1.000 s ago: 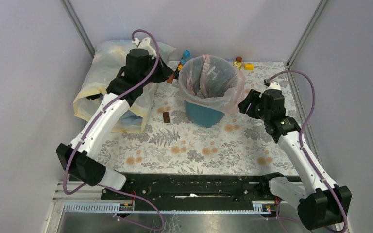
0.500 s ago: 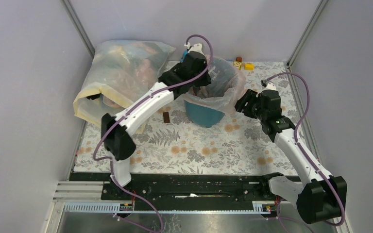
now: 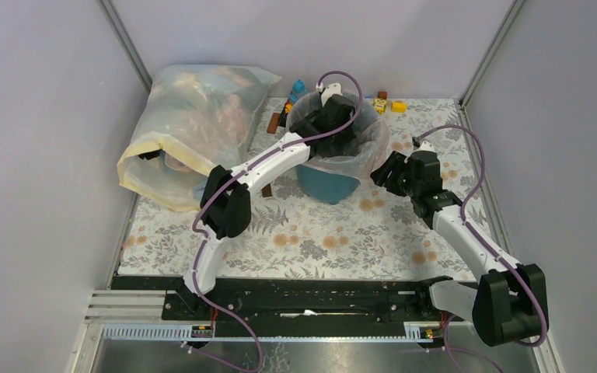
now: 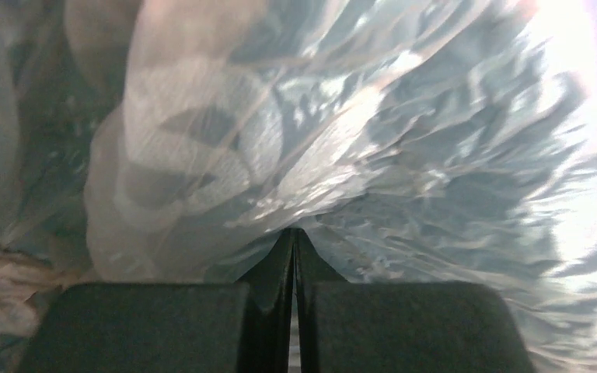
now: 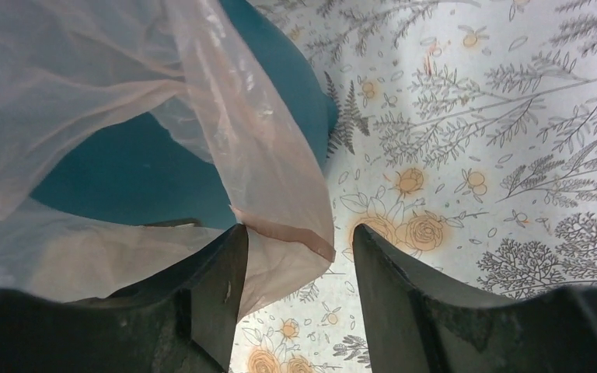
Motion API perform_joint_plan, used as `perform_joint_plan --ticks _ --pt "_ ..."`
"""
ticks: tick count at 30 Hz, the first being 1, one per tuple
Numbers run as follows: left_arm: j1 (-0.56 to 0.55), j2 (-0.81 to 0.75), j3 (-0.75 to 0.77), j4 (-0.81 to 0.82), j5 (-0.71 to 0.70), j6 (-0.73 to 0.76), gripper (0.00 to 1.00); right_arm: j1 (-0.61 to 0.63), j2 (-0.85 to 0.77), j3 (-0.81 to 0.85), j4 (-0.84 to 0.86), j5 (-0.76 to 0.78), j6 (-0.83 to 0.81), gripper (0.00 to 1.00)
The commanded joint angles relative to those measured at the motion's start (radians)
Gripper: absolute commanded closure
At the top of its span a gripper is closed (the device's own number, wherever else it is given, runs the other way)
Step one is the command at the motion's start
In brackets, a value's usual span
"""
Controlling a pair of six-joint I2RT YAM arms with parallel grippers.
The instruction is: Put the trash bags into the trash bin
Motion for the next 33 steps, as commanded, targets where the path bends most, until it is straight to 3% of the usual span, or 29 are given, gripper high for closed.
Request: perform_joint_plan --ticks 1,6,18,24,29,33 --pt "0.006 0.005 0.013 0.239 0.031 -0.033 1.0 -0.005 0.031 -0.029 0.087 -0.034 0.017 0.41" --pt "0.048 0.027 -0.02 0.314 0.096 -0.081 1.0 -0.005 0.065 -0.044 0.114 -0.043 0.018 0.42" --pt "0.071 0.04 -0.053 0.302 0.114 -0.083 1.0 -0.005 0.151 -0.026 0.134 -0.097 0.01 0.41" --pt "0.072 -0.006 -0.031 0.289 0.115 -0.054 1.0 -0.005 0.054 -0.002 0.086 -0.046 -0.016 0.22" --pt "0.074 -0.091 -0.042 0.27 0.116 -0.019 0.97 -0.005 -0.066 0.001 0.04 0.034 -0.049 0.17" --pt "0.072 -0.194 -0.096 0.267 0.116 0.017 0.87 -0.005 -0.161 -0.007 0.032 0.074 -0.077 0.15"
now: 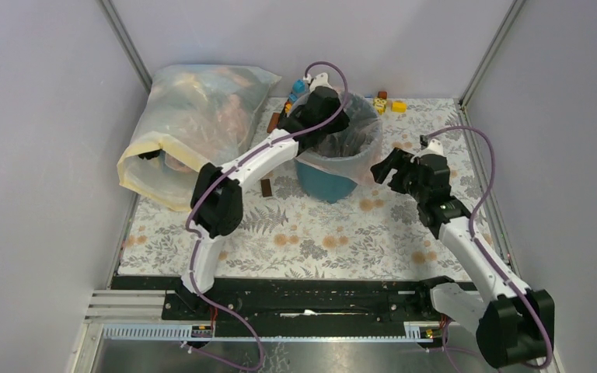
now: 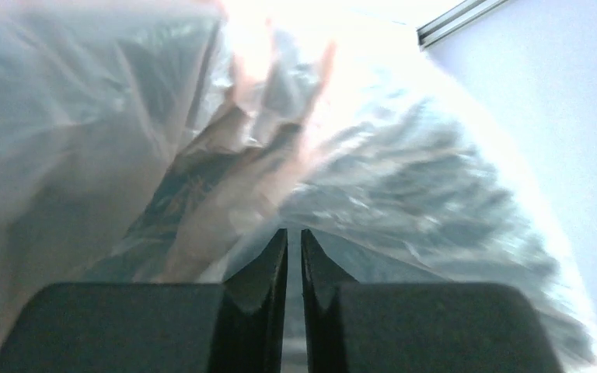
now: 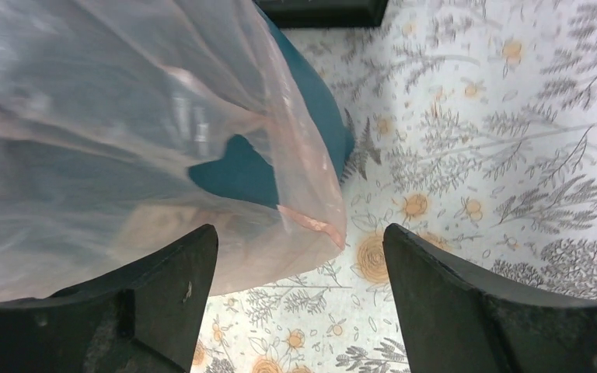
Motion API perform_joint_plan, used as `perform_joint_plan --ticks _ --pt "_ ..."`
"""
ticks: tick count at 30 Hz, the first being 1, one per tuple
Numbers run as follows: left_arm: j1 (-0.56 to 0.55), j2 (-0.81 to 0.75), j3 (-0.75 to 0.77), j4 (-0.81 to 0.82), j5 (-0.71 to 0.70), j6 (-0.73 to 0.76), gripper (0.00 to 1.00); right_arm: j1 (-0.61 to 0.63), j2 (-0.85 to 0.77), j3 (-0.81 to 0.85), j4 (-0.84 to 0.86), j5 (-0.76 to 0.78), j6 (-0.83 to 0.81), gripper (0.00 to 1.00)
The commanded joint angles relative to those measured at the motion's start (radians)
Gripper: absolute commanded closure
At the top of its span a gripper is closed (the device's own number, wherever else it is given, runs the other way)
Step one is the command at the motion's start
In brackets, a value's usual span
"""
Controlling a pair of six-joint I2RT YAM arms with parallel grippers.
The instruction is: Put the trash bags into the trash bin
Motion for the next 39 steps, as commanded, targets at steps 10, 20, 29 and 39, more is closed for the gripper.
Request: perform_joint_plan --ticks 10,20,29,39 --pt "-0.003 -0.524 -0.196 -0.03 0.021 0.226 0.5 -0.005 -0.28 -0.052 0.024 0.239 -0.189 0.0" --pt "0.0 -1.071 -0.996 0.205 -0.241 0.343 0.01 -0.005 -0.497 -0.523 0.584 0.36 -0.276 0.0" --pt "0.02 -1.329 -1.483 0.5 -0.415 0.481 0.01 -0.005 -0.286 -0.574 0.77 0.478 -0.504 0.0" --pt "0.117 -1.163 -1.566 0.621 -0.467 0.531 0.01 -0.016 0.354 -0.594 1.415 0.484 -0.608 0.0"
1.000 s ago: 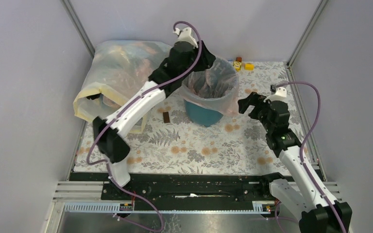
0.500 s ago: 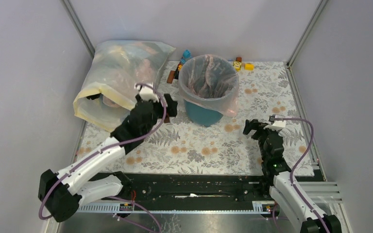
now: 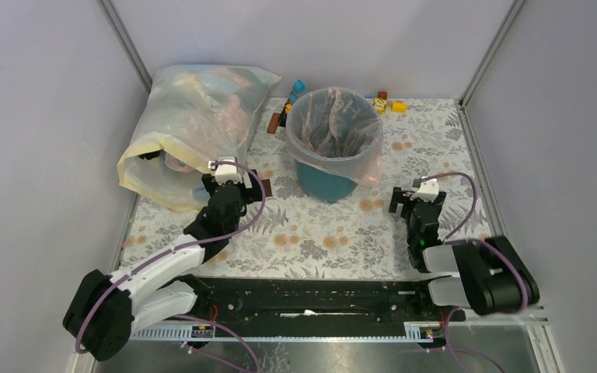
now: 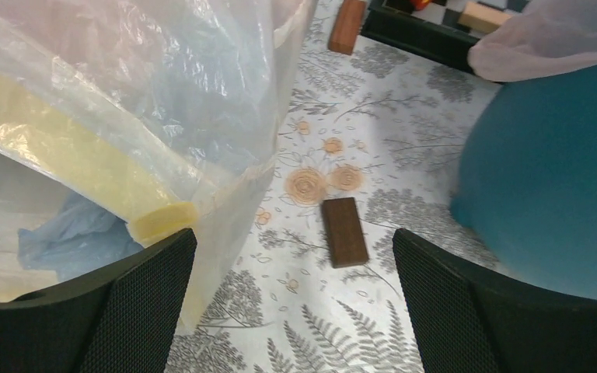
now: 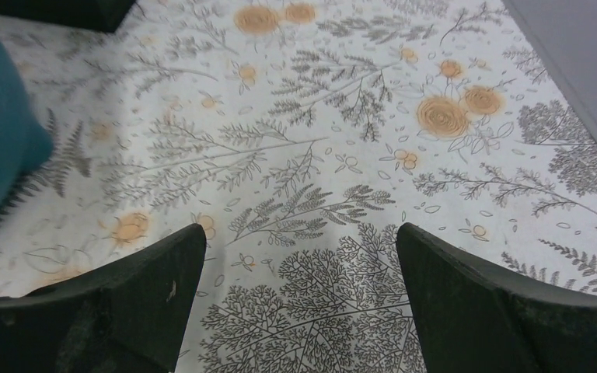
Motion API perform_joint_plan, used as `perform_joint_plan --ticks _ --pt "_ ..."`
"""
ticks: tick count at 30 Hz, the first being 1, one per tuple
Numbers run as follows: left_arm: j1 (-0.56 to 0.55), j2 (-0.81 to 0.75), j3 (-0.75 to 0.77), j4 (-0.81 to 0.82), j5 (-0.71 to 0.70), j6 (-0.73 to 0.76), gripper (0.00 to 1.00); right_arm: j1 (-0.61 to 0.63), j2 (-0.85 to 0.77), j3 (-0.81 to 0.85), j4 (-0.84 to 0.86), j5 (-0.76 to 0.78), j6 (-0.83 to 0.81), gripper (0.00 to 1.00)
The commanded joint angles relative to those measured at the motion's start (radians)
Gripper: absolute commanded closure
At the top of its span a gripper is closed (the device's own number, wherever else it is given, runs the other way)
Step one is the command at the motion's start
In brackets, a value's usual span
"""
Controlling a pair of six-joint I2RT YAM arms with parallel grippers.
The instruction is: Put the trash bags into the trash bin
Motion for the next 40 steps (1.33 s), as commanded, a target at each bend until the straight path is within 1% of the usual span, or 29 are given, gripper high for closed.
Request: perform_joint_plan --ticks 1,3,4,6,7,8,9,10,12,13,15,16,18,19,20,21,23,24,25,26,40 --pt "0.056 0.079 -0.021 0.176 -0.032 0.091 0.01 -0.011 0.257 0.01 0.446 0.014 -0.084 0.0" --pt "0.129 0.092 -0.048 0.237 -0.008 0.096 0.01 -0.032 0.374 0.025 0.56 0.034 -0.076 0.0" --pt "0.171 0.093 -0.062 0.265 0.02 0.094 0.01 -0.036 0.384 0.03 0.56 0.04 -0.072 0.0" --pt "0.233 0.097 -0.097 0.351 0.048 0.109 0.01 -0.046 0.328 0.081 0.379 0.037 -0.038 0.0" --pt "0.258 0.105 -0.117 0.397 0.061 0.122 0.01 -0.053 0.323 0.096 0.335 0.035 -0.031 0.0" --pt "0.287 0.124 -0.135 0.445 0.075 0.134 0.01 -0.056 0.334 0.098 0.354 0.033 -0.033 0.0" --pt "0.316 0.132 -0.13 0.429 0.086 0.13 0.01 -0.057 0.345 0.093 0.383 0.03 -0.039 0.0" --pt "0.341 0.143 -0.132 0.452 0.093 0.149 0.01 -0.057 0.343 0.093 0.378 0.029 -0.037 0.0" --pt "0.375 0.174 -0.168 0.552 0.086 0.182 0.01 -0.058 0.338 0.095 0.362 0.03 -0.034 0.0" --pt "0.409 0.203 -0.201 0.612 0.102 0.191 0.01 -0.058 0.34 0.095 0.368 0.029 -0.035 0.0" --pt "0.471 0.283 -0.242 0.75 0.204 0.177 0.01 -0.059 0.339 0.095 0.368 0.028 -0.035 0.0" --pt "0.49 0.33 -0.235 0.781 0.244 0.175 0.01 -0.059 0.34 0.095 0.368 0.028 -0.035 0.0" --pt "0.51 0.372 -0.181 0.711 0.302 0.183 0.01 -0.059 0.34 0.094 0.368 0.028 -0.035 0.0" --pt "0.512 0.397 -0.176 0.748 0.315 0.211 0.01 -0.059 0.34 0.095 0.368 0.028 -0.035 0.0" --pt "0.512 0.407 -0.173 0.751 0.344 0.224 0.02 -0.059 0.34 0.095 0.368 0.028 -0.035 0.01" --pt "0.512 0.433 -0.198 0.815 0.372 0.242 0.04 -0.059 0.339 0.094 0.368 0.028 -0.034 0.0" --pt "0.513 0.549 -0.265 1.064 0.376 0.274 0.06 -0.059 0.339 0.094 0.368 0.029 -0.034 0.0" --pt "0.51 0.553 -0.265 1.067 0.372 0.272 0.05 -0.059 0.34 0.095 0.368 0.028 -0.035 0.0" --pt "0.509 0.53 -0.24 0.978 0.374 0.258 0.02 -0.059 0.339 0.095 0.368 0.027 -0.035 0.0" --pt "0.509 0.546 -0.223 0.972 0.369 0.258 0.02 -0.059 0.34 0.094 0.368 0.028 -0.035 0.0" --pt "0.523 0.554 -0.211 0.963 0.384 0.247 0.01 -0.059 0.339 0.095 0.368 0.027 -0.035 0.0"
